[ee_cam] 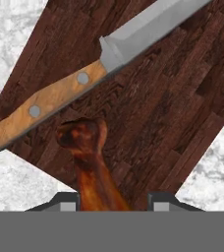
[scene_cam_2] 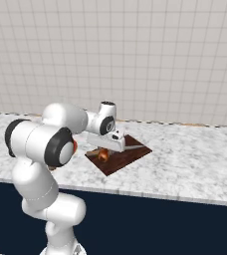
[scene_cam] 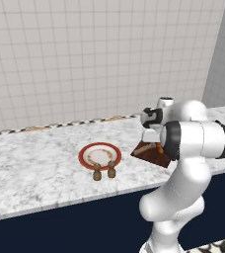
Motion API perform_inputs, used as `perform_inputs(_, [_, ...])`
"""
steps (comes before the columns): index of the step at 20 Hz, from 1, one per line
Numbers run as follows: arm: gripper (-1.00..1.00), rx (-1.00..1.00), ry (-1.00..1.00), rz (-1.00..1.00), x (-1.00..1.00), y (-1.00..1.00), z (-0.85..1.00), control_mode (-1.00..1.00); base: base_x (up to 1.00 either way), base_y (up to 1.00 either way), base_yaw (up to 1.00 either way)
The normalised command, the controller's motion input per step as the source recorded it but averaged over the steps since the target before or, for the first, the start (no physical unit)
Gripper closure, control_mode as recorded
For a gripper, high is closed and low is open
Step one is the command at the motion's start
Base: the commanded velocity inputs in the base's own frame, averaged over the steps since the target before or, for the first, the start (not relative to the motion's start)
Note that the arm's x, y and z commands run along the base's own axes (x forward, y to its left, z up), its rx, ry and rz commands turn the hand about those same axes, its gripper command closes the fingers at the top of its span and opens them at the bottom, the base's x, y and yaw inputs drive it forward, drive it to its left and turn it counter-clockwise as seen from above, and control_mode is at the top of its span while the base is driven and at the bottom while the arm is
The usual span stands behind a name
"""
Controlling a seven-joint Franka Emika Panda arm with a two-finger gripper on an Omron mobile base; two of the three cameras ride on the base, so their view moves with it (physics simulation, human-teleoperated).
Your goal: Pick up the knife from the drawer and place it on the cutting board. Then place the meat from the plate to the cutting board.
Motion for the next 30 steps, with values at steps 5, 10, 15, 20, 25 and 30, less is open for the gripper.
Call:
perform_inputs(5, [1.00,0.00,0.00,-0.06,0.26,-0.22,-0.38,-1.00,0.00,0.00,0.00])
perform_inputs(10, [1.00,0.00,0.00,-0.04,0.25,-0.11,-0.25,-1.00,0.00,0.00,0.00])
perform_inputs(15, [-1.00,0.00,0.00,-0.04,0.08,0.00,-0.27,-1.00,0.00,0.00,0.00])
perform_inputs(20, [-1.00,0.00,0.00,-0.03,0.00,0.00,-0.05,-1.00,0.00,0.00,0.00])
perform_inputs(25, [-1.00,0.00,-0.01,-0.05,-0.30,-0.01,0.58,-1.00,0.00,0.00,0.00])
perform_inputs(30, [-1.00,0.00,-0.01,-0.07,-0.51,0.00,0.95,-1.00,0.00,0.00,0.00])
